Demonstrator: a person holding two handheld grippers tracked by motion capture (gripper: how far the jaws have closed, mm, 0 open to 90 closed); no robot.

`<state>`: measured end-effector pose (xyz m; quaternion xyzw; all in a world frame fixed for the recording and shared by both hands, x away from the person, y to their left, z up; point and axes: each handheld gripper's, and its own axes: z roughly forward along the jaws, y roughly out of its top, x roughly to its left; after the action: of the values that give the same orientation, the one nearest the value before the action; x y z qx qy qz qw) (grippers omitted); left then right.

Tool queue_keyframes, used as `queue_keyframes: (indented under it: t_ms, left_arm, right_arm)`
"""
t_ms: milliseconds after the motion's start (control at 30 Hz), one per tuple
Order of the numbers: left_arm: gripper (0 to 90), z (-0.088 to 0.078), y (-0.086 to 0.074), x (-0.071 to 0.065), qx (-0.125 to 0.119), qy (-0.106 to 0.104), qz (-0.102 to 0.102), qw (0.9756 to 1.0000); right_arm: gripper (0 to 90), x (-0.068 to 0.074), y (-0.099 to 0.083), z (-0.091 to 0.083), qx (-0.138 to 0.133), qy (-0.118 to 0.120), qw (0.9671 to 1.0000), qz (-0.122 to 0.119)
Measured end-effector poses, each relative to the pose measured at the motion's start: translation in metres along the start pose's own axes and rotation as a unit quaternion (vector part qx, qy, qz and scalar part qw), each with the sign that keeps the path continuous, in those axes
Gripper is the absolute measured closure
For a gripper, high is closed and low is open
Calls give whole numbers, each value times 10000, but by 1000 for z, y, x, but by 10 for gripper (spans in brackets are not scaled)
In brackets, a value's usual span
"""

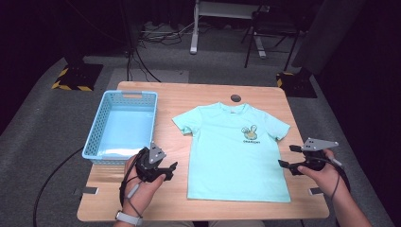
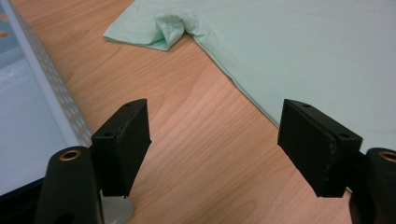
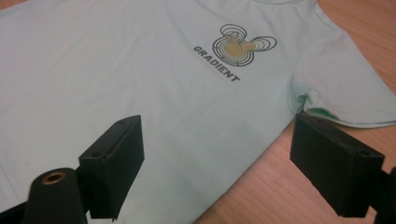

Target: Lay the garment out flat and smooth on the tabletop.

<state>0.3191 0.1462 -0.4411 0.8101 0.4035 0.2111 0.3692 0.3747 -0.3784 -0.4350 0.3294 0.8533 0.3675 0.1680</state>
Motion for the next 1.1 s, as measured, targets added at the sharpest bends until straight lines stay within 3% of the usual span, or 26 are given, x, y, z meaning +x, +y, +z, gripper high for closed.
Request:
queue_keyframes:
  t_ms: [400,700,867,967,1100]
  left_arm:
    - [241,-5,-37,3,186,25,-100,9998]
    - [240,-12,-61,9,280,109,-353,9989]
    - [238,-16,-75,15,357,251,-463,9980]
    - [236,-17,-80,15,493,414,-366,9973]
    - [230,-18,-87,17,513,435,-429,9968]
  right_arm:
    - [182,-2,-29,1,165,-40,9996,209]
    - [180,1,-50,2,235,-3,9991,360]
    - [178,4,-63,1,268,-25,9987,440]
    - [176,6,-69,0,284,-44,9985,461]
    - [174,7,-77,-2,273,-72,9981,546]
